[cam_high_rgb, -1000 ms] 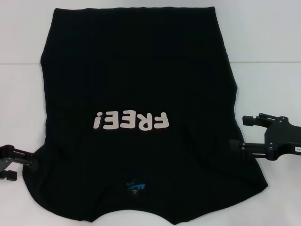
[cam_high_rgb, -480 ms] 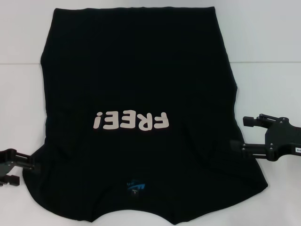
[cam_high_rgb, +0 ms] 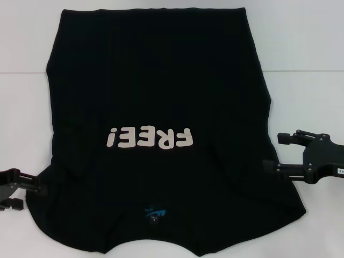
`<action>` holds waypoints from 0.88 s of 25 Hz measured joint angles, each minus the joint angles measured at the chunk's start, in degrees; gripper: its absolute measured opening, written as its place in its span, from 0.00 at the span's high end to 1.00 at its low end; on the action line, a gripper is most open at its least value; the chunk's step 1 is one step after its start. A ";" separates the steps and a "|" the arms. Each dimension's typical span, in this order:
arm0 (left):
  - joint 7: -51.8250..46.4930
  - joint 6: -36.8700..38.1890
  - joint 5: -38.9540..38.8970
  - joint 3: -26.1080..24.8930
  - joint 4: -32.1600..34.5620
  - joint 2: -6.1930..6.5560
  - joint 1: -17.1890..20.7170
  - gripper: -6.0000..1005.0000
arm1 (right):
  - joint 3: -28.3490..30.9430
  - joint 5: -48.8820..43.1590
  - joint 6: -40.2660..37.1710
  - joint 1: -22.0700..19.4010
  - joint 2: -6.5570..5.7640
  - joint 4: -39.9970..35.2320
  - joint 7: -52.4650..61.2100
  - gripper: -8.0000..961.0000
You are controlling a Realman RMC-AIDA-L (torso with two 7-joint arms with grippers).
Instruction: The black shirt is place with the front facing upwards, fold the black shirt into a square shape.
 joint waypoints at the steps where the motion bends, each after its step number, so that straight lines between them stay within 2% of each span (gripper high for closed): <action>1: 0.00 -0.07 -0.01 0.02 0.00 0.00 0.00 0.26 | 0.00 0.00 0.02 0.00 0.00 0.01 0.00 0.05; 22: -0.22 -1.11 0.32 0.27 -0.05 -0.35 -0.16 0.26 | -0.03 0.00 -0.13 0.03 0.00 0.23 0.00 0.05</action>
